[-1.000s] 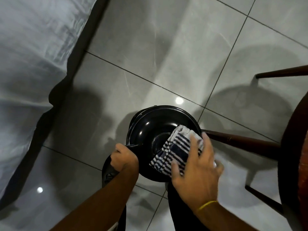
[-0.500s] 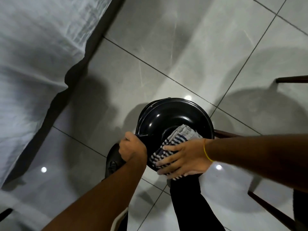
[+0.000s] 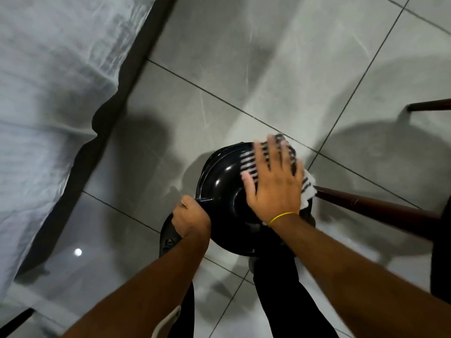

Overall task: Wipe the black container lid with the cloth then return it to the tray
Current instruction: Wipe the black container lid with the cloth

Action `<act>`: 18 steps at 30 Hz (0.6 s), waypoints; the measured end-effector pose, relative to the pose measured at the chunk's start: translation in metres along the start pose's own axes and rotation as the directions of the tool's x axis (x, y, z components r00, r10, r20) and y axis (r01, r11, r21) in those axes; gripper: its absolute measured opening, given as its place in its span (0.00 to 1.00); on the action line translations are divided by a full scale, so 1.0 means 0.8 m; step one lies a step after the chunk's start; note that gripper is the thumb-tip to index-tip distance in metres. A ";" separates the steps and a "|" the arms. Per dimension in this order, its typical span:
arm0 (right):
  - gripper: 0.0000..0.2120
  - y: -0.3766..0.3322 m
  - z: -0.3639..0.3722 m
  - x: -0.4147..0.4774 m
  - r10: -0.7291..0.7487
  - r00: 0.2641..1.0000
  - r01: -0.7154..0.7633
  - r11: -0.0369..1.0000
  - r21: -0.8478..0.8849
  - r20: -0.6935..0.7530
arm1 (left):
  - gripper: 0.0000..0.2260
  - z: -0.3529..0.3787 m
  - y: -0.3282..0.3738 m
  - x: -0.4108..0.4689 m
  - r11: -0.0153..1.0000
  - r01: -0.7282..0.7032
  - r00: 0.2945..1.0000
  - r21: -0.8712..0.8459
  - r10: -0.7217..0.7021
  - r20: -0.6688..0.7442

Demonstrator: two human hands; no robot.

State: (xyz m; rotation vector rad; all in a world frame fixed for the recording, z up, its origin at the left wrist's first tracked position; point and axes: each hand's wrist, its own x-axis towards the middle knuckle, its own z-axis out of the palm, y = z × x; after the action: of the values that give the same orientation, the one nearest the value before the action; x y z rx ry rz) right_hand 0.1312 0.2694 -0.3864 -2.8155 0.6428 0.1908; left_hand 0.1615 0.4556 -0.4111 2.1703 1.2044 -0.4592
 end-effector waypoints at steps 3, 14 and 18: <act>0.34 -0.028 -0.008 0.016 0.562 0.827 -0.556 0.821 0.126 -0.008 | 0.21 -0.001 0.004 -0.003 1.000 0.013 1.000 0.005 -0.013 0.013; 0.41 0.024 0.011 -0.026 -0.533 0.839 0.535 0.845 0.012 0.110 | 0.20 -0.001 0.009 -0.004 0.993 -0.069 0.998 0.092 0.070 -0.010; 0.35 0.083 0.003 -0.009 -0.939 0.173 0.974 0.208 0.091 0.299 | 0.21 -0.004 0.009 -0.002 0.988 -0.107 0.994 0.111 0.107 0.005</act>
State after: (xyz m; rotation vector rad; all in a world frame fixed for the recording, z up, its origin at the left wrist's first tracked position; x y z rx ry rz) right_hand 0.0950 0.2153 -0.4011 -2.5669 -1.3481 0.3733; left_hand 0.1668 0.4538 -0.4058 2.3162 1.0794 -0.4900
